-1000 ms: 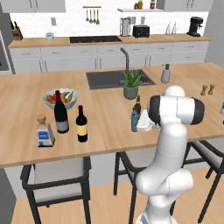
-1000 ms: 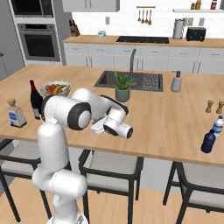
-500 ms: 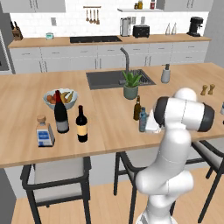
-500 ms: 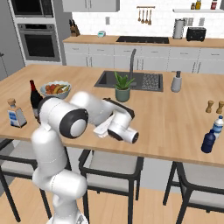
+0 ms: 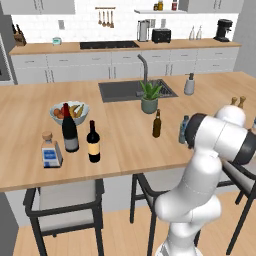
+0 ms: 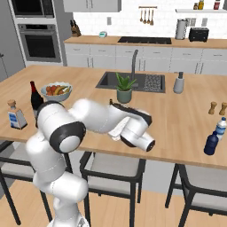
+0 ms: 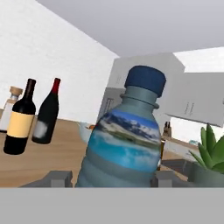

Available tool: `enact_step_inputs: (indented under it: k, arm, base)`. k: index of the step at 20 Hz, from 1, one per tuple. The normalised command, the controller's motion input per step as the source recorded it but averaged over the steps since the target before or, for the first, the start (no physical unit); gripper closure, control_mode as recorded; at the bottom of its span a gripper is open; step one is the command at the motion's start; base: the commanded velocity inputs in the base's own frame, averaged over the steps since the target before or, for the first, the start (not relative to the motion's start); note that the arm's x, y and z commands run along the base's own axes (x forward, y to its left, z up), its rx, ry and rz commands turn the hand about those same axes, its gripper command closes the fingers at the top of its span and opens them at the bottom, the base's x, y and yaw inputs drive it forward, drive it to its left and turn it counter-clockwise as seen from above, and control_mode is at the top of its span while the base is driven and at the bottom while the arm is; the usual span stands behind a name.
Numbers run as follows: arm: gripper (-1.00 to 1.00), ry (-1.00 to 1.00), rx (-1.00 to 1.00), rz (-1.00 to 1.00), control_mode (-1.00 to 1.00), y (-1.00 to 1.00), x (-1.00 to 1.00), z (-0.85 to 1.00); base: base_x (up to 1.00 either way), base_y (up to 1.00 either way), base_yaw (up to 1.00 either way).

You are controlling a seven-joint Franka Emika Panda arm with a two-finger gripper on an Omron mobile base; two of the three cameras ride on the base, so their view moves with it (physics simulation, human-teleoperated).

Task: Move the plastic bottles in the middle to the plastics group, and the glass bottles in the middle to the glass group.

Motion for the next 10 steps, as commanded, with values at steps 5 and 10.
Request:
enact_step_inputs:
  k: [5,10]
  arm:
    - [1.00,0.00,0.00,-0.32,-1.00,-0.87,-0.35,0.20]
    - [1.00,0.03,0.00,-0.43,-1.00,-0.81,-0.24,0.09]
  base:
    - [0.00,0.00,0.00]
    - [0.00,0.00,0.00]
